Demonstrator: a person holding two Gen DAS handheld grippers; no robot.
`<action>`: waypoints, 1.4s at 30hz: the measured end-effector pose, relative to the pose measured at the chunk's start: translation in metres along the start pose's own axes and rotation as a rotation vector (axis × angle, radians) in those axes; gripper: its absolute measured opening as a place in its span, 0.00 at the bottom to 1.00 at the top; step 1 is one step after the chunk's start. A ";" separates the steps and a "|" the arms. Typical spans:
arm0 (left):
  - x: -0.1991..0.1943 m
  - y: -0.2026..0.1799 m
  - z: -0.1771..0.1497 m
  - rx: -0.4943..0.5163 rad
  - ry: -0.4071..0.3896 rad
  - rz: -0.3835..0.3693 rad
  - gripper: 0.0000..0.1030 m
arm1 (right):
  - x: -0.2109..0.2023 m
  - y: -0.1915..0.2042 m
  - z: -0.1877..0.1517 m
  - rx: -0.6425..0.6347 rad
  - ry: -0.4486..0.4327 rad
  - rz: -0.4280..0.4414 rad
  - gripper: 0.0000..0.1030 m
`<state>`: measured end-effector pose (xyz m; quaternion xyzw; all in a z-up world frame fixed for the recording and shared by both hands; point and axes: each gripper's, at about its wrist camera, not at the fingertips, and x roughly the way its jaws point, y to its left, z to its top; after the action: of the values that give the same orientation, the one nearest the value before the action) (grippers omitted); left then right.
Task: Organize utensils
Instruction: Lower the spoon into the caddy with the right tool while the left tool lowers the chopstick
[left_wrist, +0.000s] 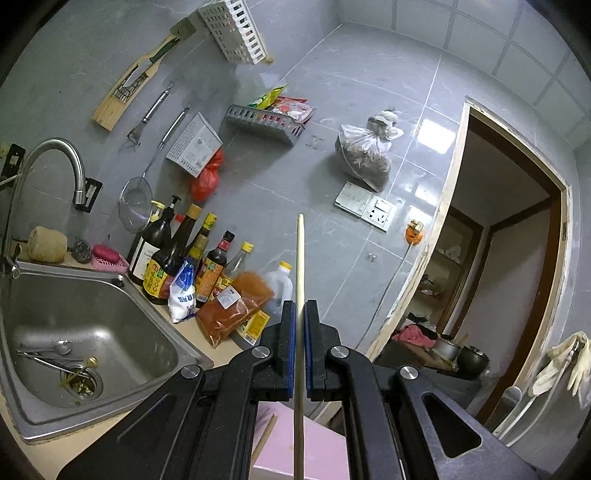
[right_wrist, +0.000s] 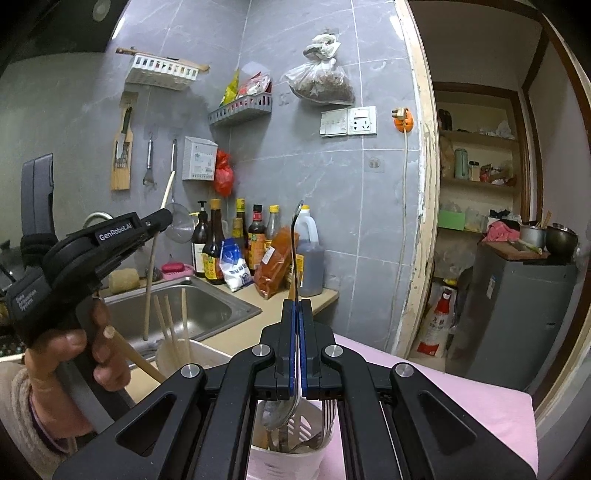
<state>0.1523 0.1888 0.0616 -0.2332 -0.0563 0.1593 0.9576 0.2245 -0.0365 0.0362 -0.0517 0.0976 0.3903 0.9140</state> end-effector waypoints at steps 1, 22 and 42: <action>0.001 -0.001 -0.002 0.005 -0.004 0.002 0.02 | 0.001 0.000 -0.002 -0.004 0.002 -0.004 0.00; 0.000 0.000 -0.024 0.025 -0.040 -0.002 0.02 | 0.010 0.001 -0.019 0.030 0.029 -0.012 0.01; -0.007 0.002 -0.036 0.080 -0.018 0.003 0.02 | 0.009 0.003 -0.020 0.032 0.016 -0.014 0.02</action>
<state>0.1520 0.1723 0.0284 -0.1935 -0.0584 0.1648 0.9654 0.2252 -0.0314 0.0143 -0.0411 0.1108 0.3818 0.9166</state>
